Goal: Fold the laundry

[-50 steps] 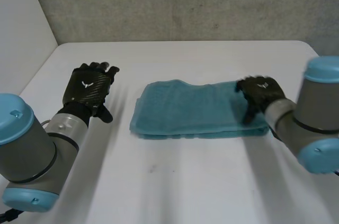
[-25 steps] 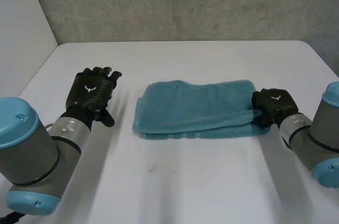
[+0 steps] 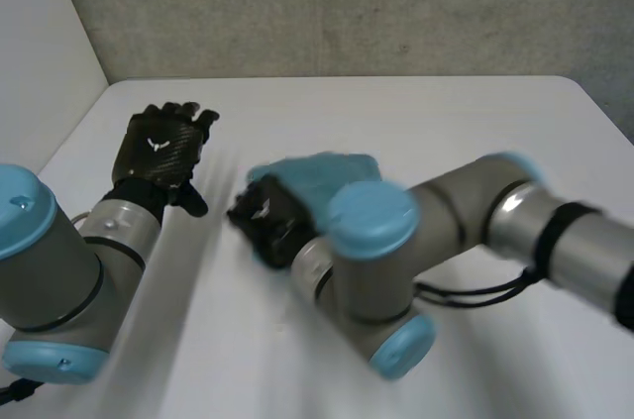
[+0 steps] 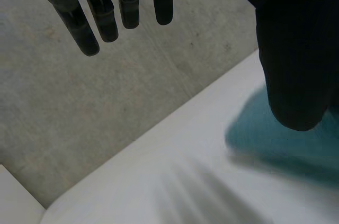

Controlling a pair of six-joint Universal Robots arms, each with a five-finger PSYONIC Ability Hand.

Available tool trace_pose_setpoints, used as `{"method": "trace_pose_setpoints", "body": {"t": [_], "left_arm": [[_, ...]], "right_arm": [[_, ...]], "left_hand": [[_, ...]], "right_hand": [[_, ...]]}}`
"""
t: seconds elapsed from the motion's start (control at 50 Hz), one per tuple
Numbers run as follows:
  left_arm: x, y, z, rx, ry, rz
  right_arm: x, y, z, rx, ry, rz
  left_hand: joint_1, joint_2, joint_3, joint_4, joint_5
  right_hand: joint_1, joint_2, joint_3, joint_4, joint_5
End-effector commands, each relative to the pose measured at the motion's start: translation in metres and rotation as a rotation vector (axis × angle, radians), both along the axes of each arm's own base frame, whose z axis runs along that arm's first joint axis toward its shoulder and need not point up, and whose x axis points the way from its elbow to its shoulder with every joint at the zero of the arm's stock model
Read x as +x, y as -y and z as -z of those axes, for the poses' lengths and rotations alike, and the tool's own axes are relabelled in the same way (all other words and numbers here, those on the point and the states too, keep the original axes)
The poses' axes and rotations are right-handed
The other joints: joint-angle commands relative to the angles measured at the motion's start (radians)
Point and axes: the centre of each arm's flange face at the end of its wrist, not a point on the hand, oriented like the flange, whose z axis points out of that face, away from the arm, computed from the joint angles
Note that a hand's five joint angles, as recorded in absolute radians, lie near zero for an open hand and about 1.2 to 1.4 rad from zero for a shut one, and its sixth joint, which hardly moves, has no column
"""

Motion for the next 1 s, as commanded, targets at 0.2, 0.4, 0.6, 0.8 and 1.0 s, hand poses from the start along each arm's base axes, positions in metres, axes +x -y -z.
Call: {"method": "trace_pose_setpoints", "body": {"t": [0.2, 0.4, 0.6, 0.8, 1.0], "left_arm": [[-0.030, 0.034, -0.035, -0.012, -0.148, 0.053], [-0.068, 0.033, 0.011, 0.276, -0.181, 0.123], [-0.066, 0.028, 0.055, 0.406, -0.110, 0.081], [-0.060, 0.020, 0.048, 0.429, -0.094, 0.070], [-0.044, 0.016, -0.055, 0.217, -0.157, 0.080]], "right_arm": [[-0.050, 0.044, -0.084, 0.228, 0.381, 0.236], [-0.083, 0.090, -0.070, 0.413, 0.446, 0.326], [-0.093, 0.114, -0.005, 0.587, 0.297, 0.444], [-0.099, 0.126, -0.012, 0.608, 0.286, 0.476], [-0.120, 0.126, -0.116, 0.429, 0.446, 0.466]], "left_hand": [[0.001, 0.007, -0.007, 0.006, 0.008], [0.001, 0.007, -0.007, 0.006, 0.008], [0.004, 0.010, -0.004, 0.009, 0.011], [-0.011, -0.005, -0.019, -0.006, -0.003], [-0.038, -0.031, -0.045, -0.032, -0.030]], "right_hand": [[-0.677, -0.935, -0.941, -0.949, -0.913], [-0.665, -0.923, -0.929, -0.938, -0.901], [-0.665, -0.923, -0.929, -0.938, -0.901], [-0.651, -0.909, -0.915, -0.923, -0.887], [-0.674, -0.932, -0.938, -0.946, -0.910]]}}
